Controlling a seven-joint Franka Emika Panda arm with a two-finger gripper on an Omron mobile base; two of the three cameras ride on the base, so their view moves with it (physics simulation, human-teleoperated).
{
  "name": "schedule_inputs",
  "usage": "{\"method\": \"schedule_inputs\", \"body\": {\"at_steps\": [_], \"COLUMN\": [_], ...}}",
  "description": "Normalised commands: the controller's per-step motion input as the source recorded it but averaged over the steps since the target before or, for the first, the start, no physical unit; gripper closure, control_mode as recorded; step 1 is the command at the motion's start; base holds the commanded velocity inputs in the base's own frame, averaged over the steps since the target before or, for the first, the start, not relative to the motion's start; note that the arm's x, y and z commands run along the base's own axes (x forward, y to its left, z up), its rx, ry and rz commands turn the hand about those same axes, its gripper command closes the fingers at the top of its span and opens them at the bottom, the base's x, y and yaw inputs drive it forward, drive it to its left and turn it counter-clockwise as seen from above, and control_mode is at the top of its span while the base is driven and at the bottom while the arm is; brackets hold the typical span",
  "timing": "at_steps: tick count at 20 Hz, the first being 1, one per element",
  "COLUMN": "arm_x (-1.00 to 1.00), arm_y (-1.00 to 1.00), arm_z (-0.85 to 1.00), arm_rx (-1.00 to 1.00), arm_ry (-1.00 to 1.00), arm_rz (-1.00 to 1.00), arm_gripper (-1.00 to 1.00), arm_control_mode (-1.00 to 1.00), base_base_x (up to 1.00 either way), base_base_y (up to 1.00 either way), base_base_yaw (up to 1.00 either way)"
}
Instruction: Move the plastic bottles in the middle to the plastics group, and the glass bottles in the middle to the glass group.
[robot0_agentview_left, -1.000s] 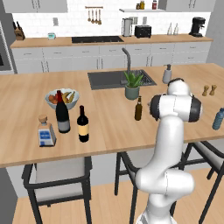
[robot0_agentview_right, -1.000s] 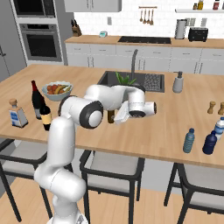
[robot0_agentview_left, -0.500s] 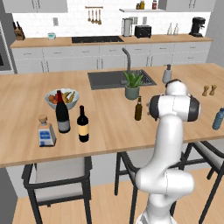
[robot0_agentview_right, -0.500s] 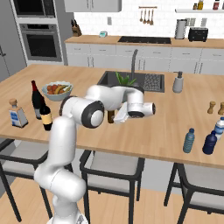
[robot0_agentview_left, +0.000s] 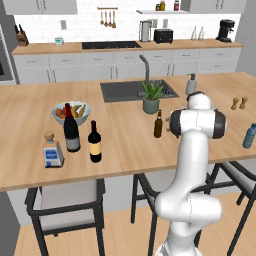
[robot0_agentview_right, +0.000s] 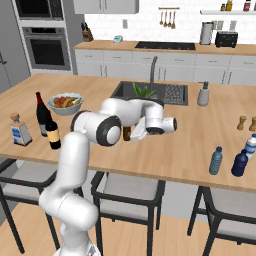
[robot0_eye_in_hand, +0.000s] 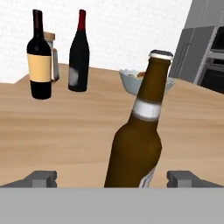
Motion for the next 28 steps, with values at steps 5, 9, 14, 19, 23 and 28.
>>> {"method": "schedule_inputs", "body": {"at_steps": [5,9,14,19,23,28], "arm_x": [0.19,0.07,-0.08,0.00,0.00,0.01], "arm_y": [0.00,0.00,0.06,0.18,0.23,0.19], "arm_z": [-0.10,-0.08,-0.01,-0.04,-0.08,-0.06], "arm_rx": [0.00,0.00,0.00,0.00,0.00,0.00], "arm_ry": [0.00,0.00,0.00,0.00,0.00,0.00], "arm_rz": [0.00,0.00,0.00,0.00,0.00,0.00], "arm_gripper": [-1.00,-1.00,-1.00,-1.00,-1.00,-1.00], "arm_control_mode": [-1.00,-1.00,-1.00,-1.00,-1.00,-1.00], "base_base_x": [0.00,0.00,0.00,0.00,0.00,0.00], "base_base_y": [0.00,0.00,0.00,0.00,0.00,0.00], "base_base_yaw": [0.00,0.00,0.00,0.00,0.00,0.00]}}
